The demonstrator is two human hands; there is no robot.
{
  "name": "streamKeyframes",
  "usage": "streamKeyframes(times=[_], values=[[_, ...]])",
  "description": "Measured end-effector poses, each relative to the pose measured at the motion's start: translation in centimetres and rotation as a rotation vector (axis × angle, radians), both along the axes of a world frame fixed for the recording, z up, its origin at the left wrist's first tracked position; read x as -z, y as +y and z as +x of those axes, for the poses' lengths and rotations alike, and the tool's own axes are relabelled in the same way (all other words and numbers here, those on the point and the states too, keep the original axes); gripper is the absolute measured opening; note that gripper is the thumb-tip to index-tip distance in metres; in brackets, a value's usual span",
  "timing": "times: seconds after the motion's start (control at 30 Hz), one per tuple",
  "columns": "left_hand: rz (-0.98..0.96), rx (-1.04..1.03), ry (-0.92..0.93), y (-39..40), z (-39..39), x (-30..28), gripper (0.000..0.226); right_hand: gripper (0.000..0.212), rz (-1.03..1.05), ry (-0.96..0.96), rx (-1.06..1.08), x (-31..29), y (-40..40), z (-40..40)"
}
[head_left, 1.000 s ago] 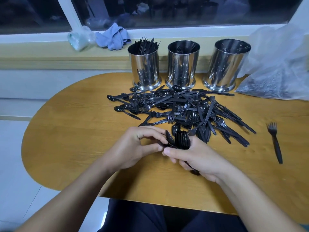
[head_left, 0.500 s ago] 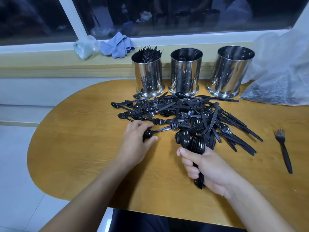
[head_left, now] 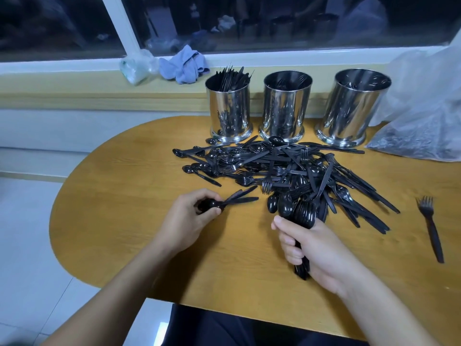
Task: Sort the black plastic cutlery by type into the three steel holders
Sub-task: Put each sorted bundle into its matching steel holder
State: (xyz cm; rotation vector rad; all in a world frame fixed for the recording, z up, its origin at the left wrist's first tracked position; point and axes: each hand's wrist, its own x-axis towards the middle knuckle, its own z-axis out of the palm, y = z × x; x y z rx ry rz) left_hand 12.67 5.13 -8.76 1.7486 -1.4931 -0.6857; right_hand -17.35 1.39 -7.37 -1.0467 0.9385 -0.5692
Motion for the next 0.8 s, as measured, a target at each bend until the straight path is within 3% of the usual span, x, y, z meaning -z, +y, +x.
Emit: streamKeyframes(times=[0.13, 0.3, 0.47, 0.6, 0.67, 0.8], values=[[-0.029, 0.085, 0.023, 1.1, 0.4, -1.2, 0.021, 0.032, 0.018, 0.003, 0.024, -0.2, 0.0, 0.1], [0.037, 0.443, 0.05, 1.6, -0.6, -4.7, 0.019, 0.061, 0.182, -0.117, 0.098, -0.5, -0.6, 0.5], [0.089, 0.666, 0.018, 0.0, -2.4, -7.3, 0.019, 0.072, 0.174, 0.002, -0.206, -2.0, -0.6, 0.7], [0.061, 0.67, -0.055, -0.9, -4.0, -7.0, 0.027, 0.042, 0.212, -0.057, -0.333, -2.0, -0.4, 0.9], [0.057, 0.599, 0.036, -1.0, -4.7, -6.5, 0.033, 0.025, 0.211, -0.075, -0.322, -2.1, -0.7, 0.7], [0.01, 0.459, 0.168, -1.4, -5.0, -5.9, 0.046, 0.019, 0.168, -0.098, -0.316, -1.8, -1.3, 0.3]])
